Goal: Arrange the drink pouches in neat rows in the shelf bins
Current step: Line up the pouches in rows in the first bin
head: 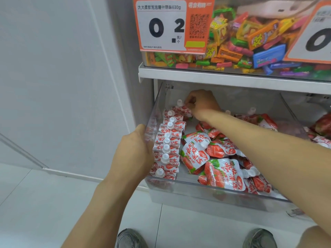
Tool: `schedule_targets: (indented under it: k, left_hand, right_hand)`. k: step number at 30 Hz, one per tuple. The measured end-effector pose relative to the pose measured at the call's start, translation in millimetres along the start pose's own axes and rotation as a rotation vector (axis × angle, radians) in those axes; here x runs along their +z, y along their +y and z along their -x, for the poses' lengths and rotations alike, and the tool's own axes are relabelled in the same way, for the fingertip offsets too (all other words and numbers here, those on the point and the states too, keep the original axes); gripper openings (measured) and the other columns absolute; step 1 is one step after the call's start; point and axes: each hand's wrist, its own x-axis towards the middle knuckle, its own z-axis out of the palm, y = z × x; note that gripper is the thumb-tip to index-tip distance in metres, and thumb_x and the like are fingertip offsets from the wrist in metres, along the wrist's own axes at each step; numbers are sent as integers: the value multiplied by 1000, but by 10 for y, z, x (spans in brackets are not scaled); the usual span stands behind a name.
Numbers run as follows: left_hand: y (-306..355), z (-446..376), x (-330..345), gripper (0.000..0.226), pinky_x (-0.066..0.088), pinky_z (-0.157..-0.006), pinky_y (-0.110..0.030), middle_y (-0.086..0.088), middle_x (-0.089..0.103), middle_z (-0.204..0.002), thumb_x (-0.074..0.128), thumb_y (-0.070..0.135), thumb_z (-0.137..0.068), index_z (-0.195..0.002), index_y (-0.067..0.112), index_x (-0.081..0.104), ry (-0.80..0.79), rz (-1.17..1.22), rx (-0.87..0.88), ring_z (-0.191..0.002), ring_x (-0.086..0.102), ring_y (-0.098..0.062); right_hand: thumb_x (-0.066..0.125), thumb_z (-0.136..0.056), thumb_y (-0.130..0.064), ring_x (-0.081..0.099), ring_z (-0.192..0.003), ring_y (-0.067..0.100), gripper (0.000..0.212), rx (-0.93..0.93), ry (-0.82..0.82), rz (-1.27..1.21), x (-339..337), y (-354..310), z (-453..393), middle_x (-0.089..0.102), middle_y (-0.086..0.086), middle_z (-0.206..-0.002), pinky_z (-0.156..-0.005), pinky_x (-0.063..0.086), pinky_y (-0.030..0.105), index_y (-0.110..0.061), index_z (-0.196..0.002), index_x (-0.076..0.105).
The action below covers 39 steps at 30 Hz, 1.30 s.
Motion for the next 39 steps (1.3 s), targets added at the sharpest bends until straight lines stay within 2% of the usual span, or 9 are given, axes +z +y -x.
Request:
schedule_targets:
  k: [4,7,12,16,22,29,32,35,39]
  left_hand:
    - [2,8,-18,13,41,-60,-27,-4,69,-94,52,17,-93,-106,19,55,4,14,-4,-77,61,-25]
    - [10,3,-20,11,33,-53,-23,-2,65,-89,51,17,-93,-104,19,53,8,5,-3,-68,50,-20]
    - [100,0,-38,17,36,-60,-26,-7,64,-95,51,10,-92,-108,16,49,6,-44,-35,-69,45,-20]
    - [170,16,-34,22,43,-64,-31,-11,65,-98,52,6,-90,-110,14,48,2,-44,-77,-72,49,-25]
    - [183,23,-41,21,39,-63,-30,-9,66,-100,52,9,-91,-111,16,48,-4,-36,-106,-73,48,-24]
    - [230,5,-25,21,34,-58,-30,3,36,-68,49,5,-91,-97,20,36,25,-47,-130,-68,43,-24]
    - [198,0,-28,22,34,-59,-30,4,37,-69,49,5,-92,-98,21,36,24,-48,-131,-68,43,-23]
    - [179,3,-19,22,34,-58,-29,5,37,-69,49,7,-93,-98,23,35,28,-39,-129,-69,45,-23]
    - [189,-9,3,23,35,-58,-30,6,36,-68,49,6,-92,-98,22,35,39,-35,-131,-69,45,-23]
  right_hand:
    - [60,-90,3,64,-96,17,20,10,127,-131,48,-69,-11,70,-1,-97,-86,50,26,-12,-92,73]
    - [59,-88,5,63,-89,15,19,-5,193,-225,53,-107,-8,65,-5,-89,-82,53,29,-10,-89,72]
    - [62,-94,-12,63,-107,29,16,18,1,51,90,-14,6,70,9,-114,-93,51,36,-12,-107,71]
    - [66,-94,-19,59,-118,25,29,-55,-43,-43,86,-26,33,65,3,-131,-100,46,28,-25,-122,68]
    - [63,-84,-3,67,-93,26,16,-120,-76,136,53,-144,-102,72,9,-99,-73,45,28,-8,-92,75]
    - [71,-82,-4,67,-96,30,15,-192,-115,278,32,-239,-253,71,11,-100,-79,49,26,-7,-94,76]
    - [69,-86,-7,67,-99,31,5,-168,-116,275,34,-214,-228,70,12,-98,-80,49,29,-6,-88,74]
    - [75,-87,-15,68,-105,23,17,-134,-117,72,50,-167,-167,75,7,-109,-93,49,26,-13,-104,79]
    - [73,-89,-24,68,-101,22,17,-49,-133,34,162,-139,-151,75,6,-110,-84,42,20,-17,-104,79]
